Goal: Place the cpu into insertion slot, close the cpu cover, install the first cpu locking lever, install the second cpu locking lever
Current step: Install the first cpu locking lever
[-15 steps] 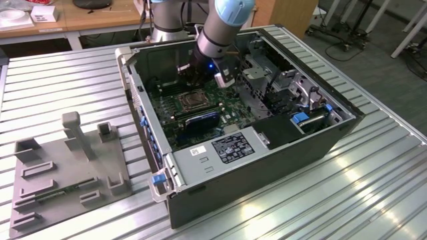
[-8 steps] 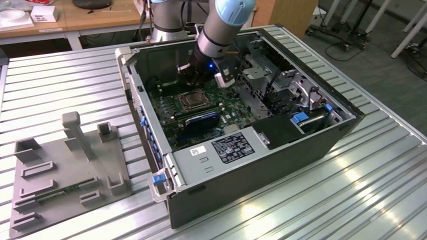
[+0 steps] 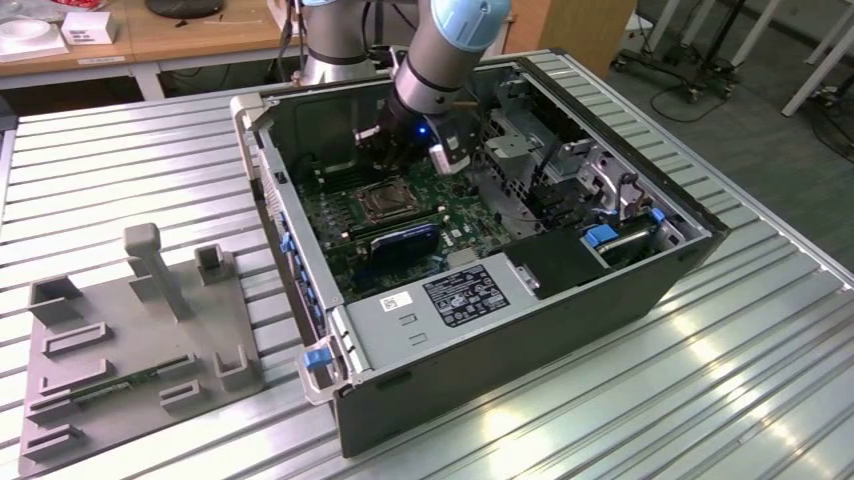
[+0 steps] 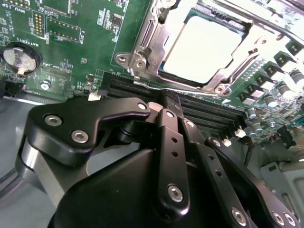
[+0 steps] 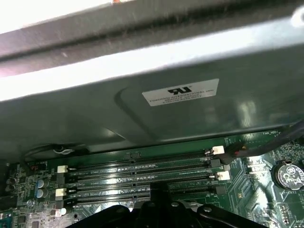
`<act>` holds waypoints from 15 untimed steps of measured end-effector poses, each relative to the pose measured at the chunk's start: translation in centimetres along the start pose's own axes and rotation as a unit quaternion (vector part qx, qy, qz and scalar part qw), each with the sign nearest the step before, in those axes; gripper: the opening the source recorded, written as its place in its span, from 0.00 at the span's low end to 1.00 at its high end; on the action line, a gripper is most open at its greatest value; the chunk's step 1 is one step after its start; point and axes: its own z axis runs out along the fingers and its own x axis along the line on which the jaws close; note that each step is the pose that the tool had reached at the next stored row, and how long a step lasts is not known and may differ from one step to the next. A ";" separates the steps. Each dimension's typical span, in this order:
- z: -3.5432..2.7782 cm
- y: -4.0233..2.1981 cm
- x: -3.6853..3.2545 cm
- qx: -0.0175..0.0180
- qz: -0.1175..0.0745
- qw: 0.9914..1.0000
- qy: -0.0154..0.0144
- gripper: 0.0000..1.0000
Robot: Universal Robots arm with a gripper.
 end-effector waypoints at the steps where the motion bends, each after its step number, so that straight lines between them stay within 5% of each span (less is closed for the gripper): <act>1: -0.15 0.05 0.03 0.000 0.000 1.000 0.000 0.11; 9: -1.26 0.39 0.26 0.000 0.000 1.000 0.000 0.11; 15: -1.39 0.43 0.30 0.000 0.000 1.000 0.000 0.11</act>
